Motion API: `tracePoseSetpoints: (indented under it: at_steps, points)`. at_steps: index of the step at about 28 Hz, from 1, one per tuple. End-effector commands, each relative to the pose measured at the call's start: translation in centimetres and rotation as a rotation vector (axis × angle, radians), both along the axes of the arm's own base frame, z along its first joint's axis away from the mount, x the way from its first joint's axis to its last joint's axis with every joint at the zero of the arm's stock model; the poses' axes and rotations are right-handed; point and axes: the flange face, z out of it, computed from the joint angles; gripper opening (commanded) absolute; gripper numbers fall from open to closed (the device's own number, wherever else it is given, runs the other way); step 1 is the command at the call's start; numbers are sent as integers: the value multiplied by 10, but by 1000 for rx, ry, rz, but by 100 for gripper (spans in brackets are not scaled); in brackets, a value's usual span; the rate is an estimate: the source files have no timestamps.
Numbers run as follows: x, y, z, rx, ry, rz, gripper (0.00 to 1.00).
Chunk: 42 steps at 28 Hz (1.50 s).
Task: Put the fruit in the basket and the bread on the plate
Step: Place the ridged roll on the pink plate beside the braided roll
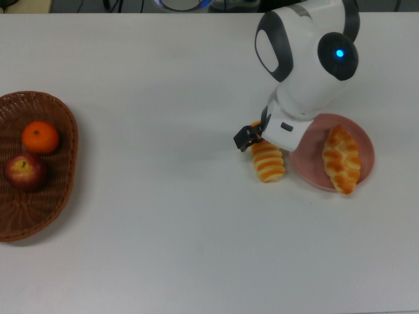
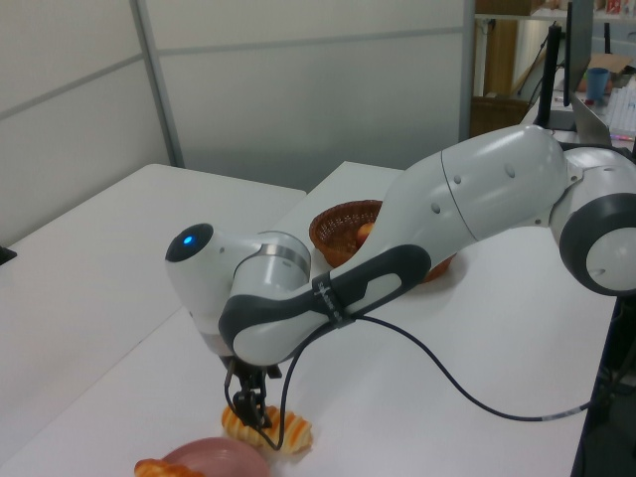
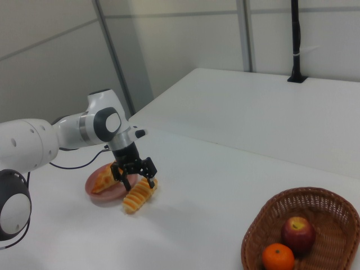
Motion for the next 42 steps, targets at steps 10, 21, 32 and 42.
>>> tracePoseSetpoints:
  at_steps: [10, 21, 32, 42]
  points:
    - [-19, 38, -37, -41, 15, 28, 29]
    - [-13, 33, -19, -25, -20, -44, 0]
    - [-12, 42, 47, 42, -105, -59, 0]
    - [-25, 84, 48, 70, -144, 5, 0]
